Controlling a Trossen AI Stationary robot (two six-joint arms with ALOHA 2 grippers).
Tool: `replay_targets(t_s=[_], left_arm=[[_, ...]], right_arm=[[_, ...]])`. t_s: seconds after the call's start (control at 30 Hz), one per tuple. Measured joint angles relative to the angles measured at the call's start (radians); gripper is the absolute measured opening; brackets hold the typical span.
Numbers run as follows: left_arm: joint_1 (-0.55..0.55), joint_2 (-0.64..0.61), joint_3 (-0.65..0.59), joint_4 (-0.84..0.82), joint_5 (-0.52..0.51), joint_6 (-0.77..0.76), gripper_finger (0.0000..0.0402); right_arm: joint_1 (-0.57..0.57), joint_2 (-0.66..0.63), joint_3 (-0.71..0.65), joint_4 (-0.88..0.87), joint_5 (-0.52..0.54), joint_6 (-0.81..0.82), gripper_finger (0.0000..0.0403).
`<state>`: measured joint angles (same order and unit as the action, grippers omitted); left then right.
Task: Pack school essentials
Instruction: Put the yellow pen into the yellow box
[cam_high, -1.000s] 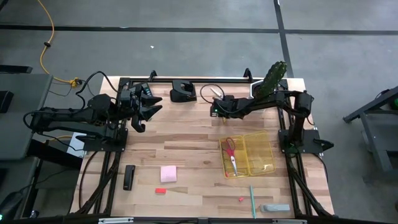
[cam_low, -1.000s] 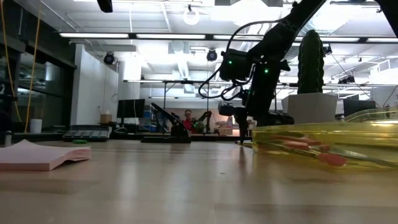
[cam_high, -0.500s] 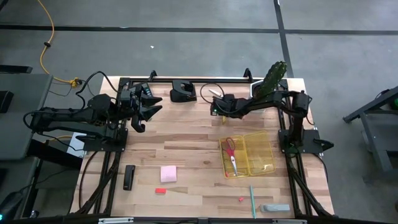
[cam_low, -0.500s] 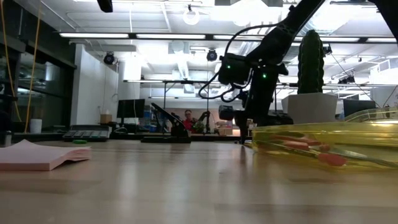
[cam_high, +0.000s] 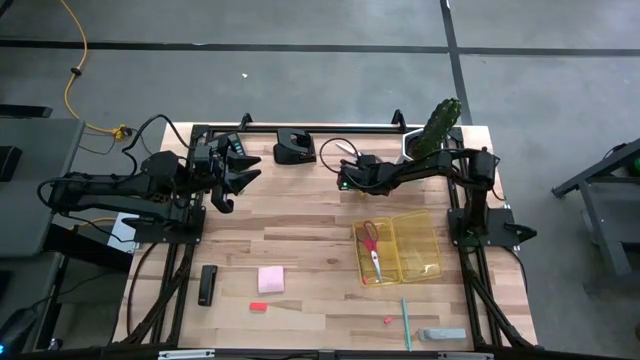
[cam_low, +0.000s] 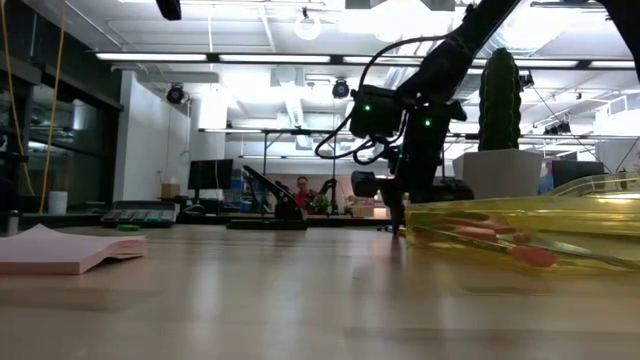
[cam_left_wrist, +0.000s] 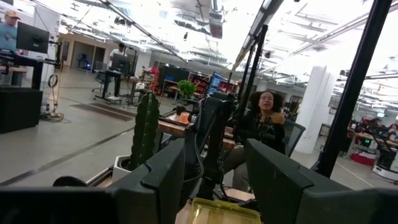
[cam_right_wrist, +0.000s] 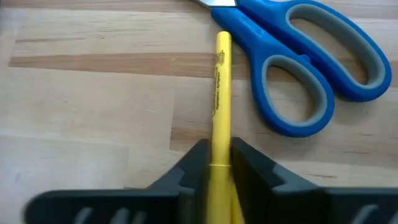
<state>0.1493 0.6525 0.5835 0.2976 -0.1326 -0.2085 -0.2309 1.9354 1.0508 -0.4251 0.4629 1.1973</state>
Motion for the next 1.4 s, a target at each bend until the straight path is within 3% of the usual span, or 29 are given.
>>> replay_targets(t_s=[0.1,0.27,0.37,0.5,0.73,0.83,0.97,1.17,1.4], left_arm=[[0.000,0.000,0.000,-0.010,0.000,-0.001,0.0156],[0.000,0.000,0.000,-0.020,0.000,0.000,0.0156],[0.000,0.000,0.000,-0.020,0.000,-0.001,0.0156],[0.000,0.000,0.000,-0.021,0.000,-0.001,0.0156],[0.000,0.000,0.000,-0.047,0.000,-0.001,0.0156],[-0.001,0.000,0.000,-0.047,0.001,0.002,0.0156],[-0.001,0.000,0.000,-0.068,-0.007,0.029,0.0156],[-0.006,0.012,0.000,-0.099,-0.003,0.006,0.0156],[-0.006,0.066,0.000,-0.081,0.010,0.000,0.0156]], right_arm=[[0.001,-0.001,0.000,0.002,0.000,-0.005,0.0013],[0.002,-0.016,0.000,0.007,-0.014,-0.075,0.0016],[0.002,-0.061,-0.005,0.011,-0.077,-0.181,0.0006],[0.010,-0.175,-0.006,0.044,-0.152,-0.335,0.0004],[0.087,-0.368,-0.007,0.132,-0.172,-0.570,0.0002],[0.129,-0.454,-0.068,0.286,-0.197,-0.641,0.0002],[0.192,-0.571,-0.223,0.641,-0.301,-0.676,0.0001],[0.266,-0.650,-0.411,1.141,-0.300,-0.833,0.0001],[0.271,-0.655,-0.444,1.265,-0.316,-0.839,0.0001]])
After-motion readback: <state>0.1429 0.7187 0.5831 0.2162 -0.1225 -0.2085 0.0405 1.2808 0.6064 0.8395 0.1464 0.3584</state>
